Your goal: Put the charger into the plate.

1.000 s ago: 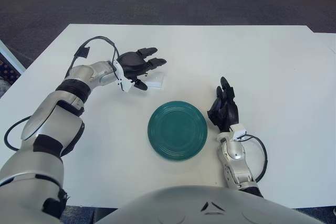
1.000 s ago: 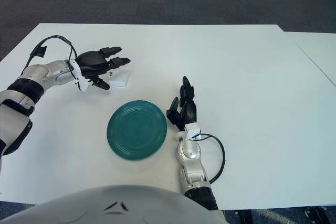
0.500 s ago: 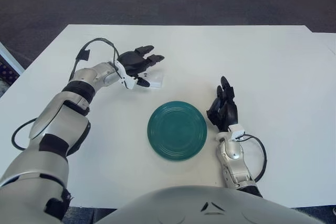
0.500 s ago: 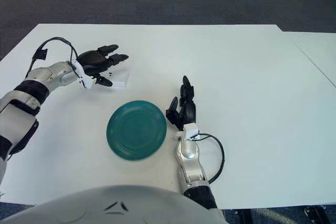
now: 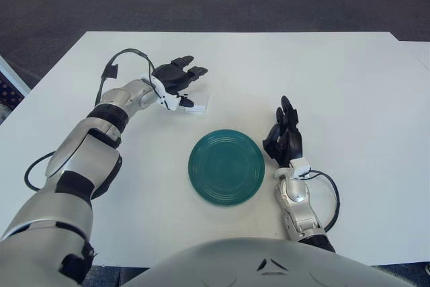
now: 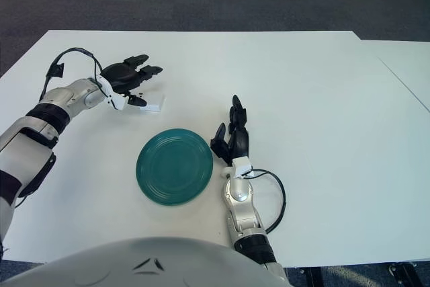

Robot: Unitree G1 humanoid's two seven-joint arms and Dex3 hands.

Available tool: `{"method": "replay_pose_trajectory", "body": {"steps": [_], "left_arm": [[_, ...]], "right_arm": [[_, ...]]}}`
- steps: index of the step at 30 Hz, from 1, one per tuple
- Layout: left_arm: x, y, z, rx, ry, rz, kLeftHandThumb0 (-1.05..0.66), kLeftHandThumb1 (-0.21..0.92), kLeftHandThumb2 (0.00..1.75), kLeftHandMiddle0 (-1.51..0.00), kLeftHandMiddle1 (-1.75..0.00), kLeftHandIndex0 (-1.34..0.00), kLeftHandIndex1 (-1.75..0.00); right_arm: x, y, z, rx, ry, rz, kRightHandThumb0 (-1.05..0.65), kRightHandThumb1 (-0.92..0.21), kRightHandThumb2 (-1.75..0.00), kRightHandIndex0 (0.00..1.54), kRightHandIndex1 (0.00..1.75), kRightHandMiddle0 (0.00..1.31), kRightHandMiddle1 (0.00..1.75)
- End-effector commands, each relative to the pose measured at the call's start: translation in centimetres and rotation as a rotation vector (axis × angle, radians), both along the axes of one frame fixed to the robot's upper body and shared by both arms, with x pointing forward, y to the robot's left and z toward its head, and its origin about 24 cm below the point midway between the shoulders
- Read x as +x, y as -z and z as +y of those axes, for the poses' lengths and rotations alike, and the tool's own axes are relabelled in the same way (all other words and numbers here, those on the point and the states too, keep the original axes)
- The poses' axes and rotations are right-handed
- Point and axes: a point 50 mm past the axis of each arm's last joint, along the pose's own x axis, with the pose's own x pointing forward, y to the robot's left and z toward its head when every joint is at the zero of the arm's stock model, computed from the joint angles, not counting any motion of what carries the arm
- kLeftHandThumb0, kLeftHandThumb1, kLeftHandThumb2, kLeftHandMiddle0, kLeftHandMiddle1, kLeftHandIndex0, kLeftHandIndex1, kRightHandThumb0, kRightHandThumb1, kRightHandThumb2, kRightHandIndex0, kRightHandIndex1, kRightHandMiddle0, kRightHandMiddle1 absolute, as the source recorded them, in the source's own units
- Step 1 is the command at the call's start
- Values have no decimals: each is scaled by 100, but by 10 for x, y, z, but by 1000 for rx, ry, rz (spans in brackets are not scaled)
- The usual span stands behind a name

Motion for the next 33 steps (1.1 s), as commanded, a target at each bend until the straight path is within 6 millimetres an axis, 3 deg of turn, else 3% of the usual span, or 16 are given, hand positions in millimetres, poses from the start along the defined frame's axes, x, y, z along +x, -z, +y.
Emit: {"method": "replay_pose_trajectory", "body": {"steps": [1,33], "left_arm": [[2,-1,-1,-2,-16,14,-105,92,53,0,0,0,-44],[0,12,0,7,-55,112,-105,92,64,0,0,0,-56]], "right_arm": [[-21,36,11,52,18,204,-95,-92,-97,8,0,0,23],[-21,37,11,58,19,190,-92,-92,-96,9,0,0,23]]}}
